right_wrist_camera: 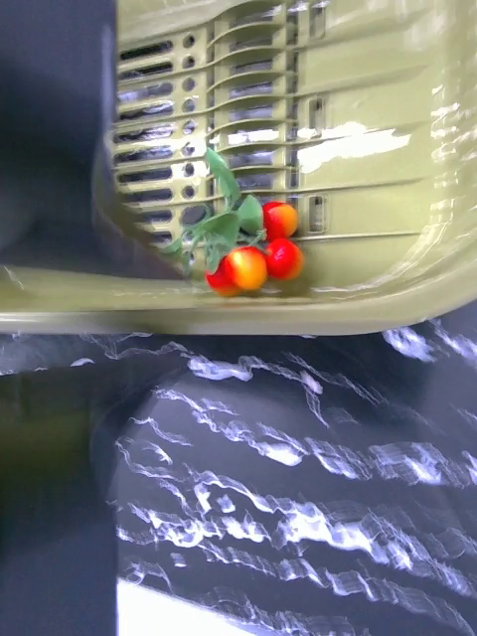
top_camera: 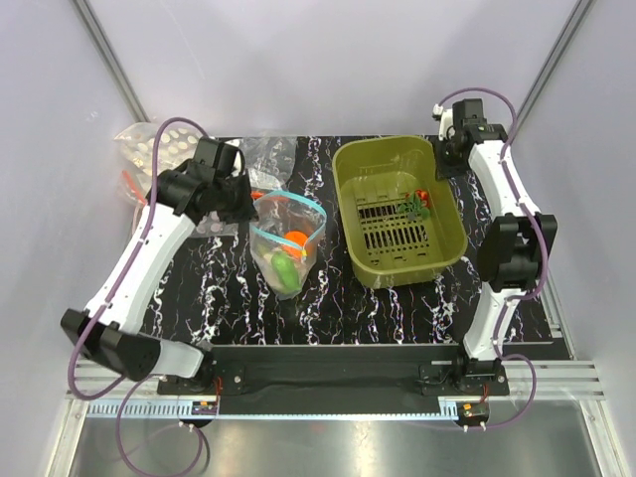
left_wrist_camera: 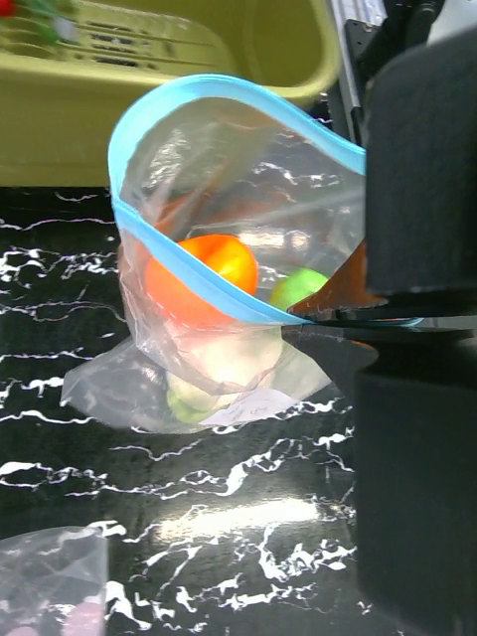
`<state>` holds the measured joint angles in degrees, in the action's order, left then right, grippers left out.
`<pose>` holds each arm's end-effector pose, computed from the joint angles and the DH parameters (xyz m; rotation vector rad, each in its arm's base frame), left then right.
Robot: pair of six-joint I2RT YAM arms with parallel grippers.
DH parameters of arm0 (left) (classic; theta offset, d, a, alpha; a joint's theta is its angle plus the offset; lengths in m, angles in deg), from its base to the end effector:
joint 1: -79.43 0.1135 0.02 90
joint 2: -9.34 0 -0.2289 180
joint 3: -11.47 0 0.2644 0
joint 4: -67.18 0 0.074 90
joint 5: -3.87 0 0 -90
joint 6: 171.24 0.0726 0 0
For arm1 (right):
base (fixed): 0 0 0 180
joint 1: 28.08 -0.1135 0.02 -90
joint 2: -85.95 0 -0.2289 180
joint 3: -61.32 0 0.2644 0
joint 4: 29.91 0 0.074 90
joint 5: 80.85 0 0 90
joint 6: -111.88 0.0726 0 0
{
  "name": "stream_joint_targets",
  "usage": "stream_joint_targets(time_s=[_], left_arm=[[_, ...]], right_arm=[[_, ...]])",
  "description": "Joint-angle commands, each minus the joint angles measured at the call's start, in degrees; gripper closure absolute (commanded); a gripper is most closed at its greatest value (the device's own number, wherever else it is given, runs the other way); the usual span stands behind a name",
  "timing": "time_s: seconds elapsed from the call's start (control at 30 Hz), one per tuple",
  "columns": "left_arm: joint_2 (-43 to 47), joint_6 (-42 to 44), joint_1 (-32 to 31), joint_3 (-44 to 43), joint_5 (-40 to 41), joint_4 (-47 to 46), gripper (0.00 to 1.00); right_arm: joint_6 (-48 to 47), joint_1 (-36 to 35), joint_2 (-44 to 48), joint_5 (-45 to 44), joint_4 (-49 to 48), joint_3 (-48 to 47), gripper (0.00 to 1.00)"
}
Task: Place the food in the zip-top bag and seal the zipper
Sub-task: Adjust the bin at the center of the board, then pick up the fake fruit from the bin.
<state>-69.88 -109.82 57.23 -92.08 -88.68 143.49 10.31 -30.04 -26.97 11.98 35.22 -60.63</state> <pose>0.2843 -0.1195 0.3319 -0.1213 2.5249 -0.4242 0.4516 0.0190 0.2442 -0.3192 2.5280 -0.0023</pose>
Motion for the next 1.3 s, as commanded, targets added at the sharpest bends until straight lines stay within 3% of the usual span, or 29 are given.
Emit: stream_joint_targets(time_s=[0.0, 0.03, 0.07, 0.13, 0.17, 0.27, 0.37, 0.6, 0.73, 1.0, 1.27], left_arm=[[3.98, -0.43, -0.92, 0.78, 0.70, -0.54, 1.00], [4.51, -0.43, -1.18, 0.78, 0.87, 0.16, 1.00], [4.69, -0.34, -1.27, 0.61, 1.22, 0.43, 1.00], [5.39, -0.34, -1.97, 0.61, 2.28, 1.22, 1.00], [5.74, -0.51, -2.24, 0.96, 2.28, 1.22, 1.00], [7.23, -1.04, -2.68, 2.19, 2.37, 0.26, 1.00], [7.77, -0.96, -3.29, 1.76, 2.37, -0.44, 1.00], [7.32, -0.34, -3.29, 1.48, 4.40, -1.84, 1.00], [7.24, -0.25, -3.38, 1.40, 3.25, -1.85, 1.00], [7.59, 0.10, -3.47, 1.58, 2.81, -3.96, 1.00], [6.45, 1.42, -3.47, -0.27, 2.81, -4.58, 1.00]], right_arm=[[5.74, 0.02, -0.19, -9.40, -8.22, -5.33, 0.53], [7.69, -0.24, 0.07, -16.12, -9.02, -5.42, 0.45], [8.75, -0.33, 1.29, -16.97, -9.03, -5.60, 0.43], [11.04, -0.42, 3.14, -18.56, -10.08, -4.81, 0.25], [12.09, -0.50, 5.15, -18.91, -9.82, -4.81, 0.22], [17.45, -0.68, 10.50, -18.65, -8.85, -3.41, 0.23], [25.86, -1.73, 16.04, -15.67, -7.54, -0.16, 0.30], [27.31, -10.16, 19.24, -12.59, -4.46, 7.93, 0.28], [26.25, -13.86, 16.34, -14.25, -2.53, 7.59, 0.25], [19.93, -14.66, 1.67, -22.25, 6.43, 0.12, 0.15], [19.22, -14.66, -4.40, -23.74, 0.65, 1.78, 0.15]])
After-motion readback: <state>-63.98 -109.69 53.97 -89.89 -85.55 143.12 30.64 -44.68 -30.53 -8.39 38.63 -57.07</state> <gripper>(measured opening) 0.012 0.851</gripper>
